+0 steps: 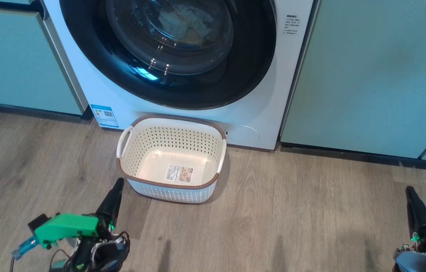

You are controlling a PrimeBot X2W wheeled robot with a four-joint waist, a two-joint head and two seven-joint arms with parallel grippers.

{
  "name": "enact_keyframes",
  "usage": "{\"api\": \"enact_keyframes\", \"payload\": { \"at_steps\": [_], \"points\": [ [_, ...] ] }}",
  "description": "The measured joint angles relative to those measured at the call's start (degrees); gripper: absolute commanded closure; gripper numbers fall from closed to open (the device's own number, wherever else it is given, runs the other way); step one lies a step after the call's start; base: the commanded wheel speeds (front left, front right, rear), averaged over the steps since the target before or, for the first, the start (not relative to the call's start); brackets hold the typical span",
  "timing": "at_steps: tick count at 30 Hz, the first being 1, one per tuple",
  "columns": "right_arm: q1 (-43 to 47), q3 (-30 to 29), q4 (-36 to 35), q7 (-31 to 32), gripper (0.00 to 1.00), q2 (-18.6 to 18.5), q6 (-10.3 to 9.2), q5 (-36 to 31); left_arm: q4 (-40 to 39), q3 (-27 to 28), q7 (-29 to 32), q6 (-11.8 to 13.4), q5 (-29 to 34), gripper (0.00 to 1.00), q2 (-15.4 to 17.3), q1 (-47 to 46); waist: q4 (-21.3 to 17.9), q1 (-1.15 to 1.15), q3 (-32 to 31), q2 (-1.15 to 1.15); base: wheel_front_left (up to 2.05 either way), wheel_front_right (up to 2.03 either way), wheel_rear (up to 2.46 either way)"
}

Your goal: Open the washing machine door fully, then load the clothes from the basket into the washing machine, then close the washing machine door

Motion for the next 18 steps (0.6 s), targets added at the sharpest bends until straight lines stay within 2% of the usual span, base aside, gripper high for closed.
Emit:
{"api": "enact_keyframes", "payload": {
  "at_steps": [18],
  "points": [
    [0.0, 0.0, 0.0, 0.0, 1.0, 0.0, 0.0, 0.0, 0.0, 0.0, 0.0, 0.0, 0.0, 1.0, 0.0, 0.0, 0.0, 0.0, 0.0, 0.0, 0.0, 0.0, 0.0]
  ]
}}
